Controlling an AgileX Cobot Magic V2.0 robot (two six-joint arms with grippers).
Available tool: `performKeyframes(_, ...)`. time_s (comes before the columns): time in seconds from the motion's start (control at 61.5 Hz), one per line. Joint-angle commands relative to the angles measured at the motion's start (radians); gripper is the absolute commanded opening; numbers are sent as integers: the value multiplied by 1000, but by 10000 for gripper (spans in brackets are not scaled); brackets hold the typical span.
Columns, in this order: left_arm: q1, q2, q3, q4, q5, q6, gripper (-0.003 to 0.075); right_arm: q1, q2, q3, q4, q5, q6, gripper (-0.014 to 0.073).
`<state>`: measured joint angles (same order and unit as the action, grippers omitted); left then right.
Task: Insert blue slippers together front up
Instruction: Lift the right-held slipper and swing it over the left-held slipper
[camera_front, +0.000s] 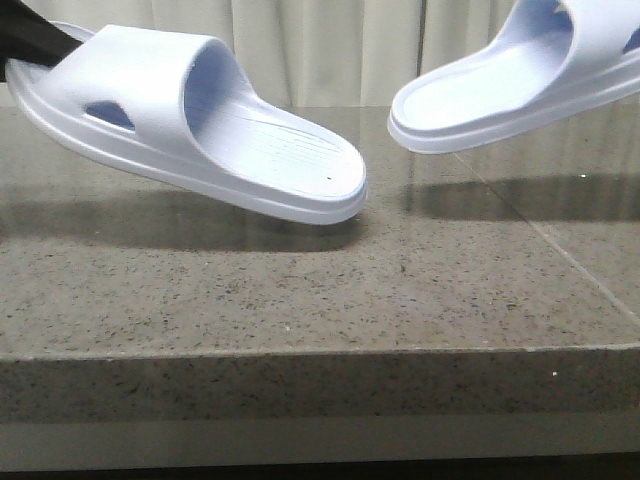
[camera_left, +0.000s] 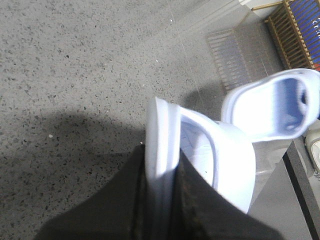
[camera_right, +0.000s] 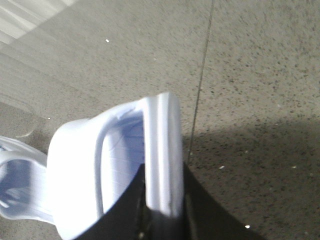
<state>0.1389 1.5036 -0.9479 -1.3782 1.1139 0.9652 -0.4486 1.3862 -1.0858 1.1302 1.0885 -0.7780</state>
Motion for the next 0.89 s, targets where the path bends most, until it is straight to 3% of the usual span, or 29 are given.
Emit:
performKeyframes(0.0, -5, -38, -23, -101, 27, -1, -20, -9, -94, 4, 66, -2, 21, -113)
performKeyframes(0.585, -238, 126, -21, -293, -141, -1, -20, -1, -48, 89, 181, -35, 20, -113)
performKeyframes(0.878, -238, 134, -21, -294, -182, -1, -20, 161, 29, 171, 201, -188, 8, -113)
